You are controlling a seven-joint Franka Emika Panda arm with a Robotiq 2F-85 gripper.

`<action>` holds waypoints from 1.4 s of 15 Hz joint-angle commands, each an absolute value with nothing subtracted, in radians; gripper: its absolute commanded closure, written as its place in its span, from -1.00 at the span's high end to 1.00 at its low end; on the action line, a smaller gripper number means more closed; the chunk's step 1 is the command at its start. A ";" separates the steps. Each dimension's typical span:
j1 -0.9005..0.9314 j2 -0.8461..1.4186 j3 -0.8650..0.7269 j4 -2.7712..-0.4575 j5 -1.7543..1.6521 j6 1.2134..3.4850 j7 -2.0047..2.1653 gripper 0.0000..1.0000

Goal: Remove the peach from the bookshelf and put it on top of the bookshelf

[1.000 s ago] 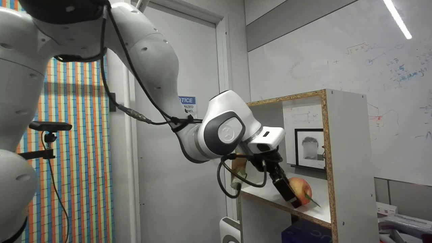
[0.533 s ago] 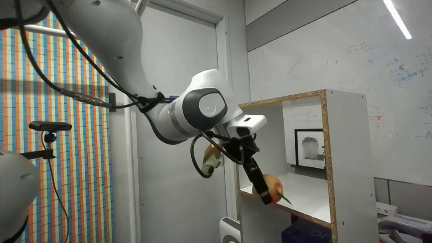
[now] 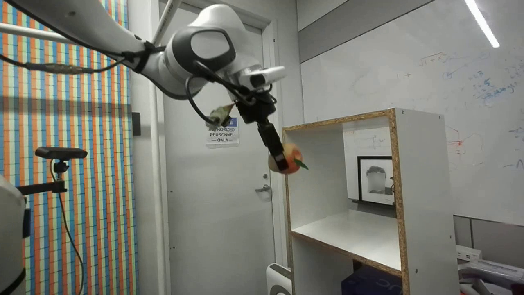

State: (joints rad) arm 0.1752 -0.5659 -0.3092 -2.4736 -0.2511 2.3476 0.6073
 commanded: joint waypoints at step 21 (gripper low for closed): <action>-0.125 -0.073 -0.057 -1.798 0.037 2.383 0.751 0.17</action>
State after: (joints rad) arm -0.1269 -0.1194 -0.0674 -1.8603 0.0609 2.3768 0.7071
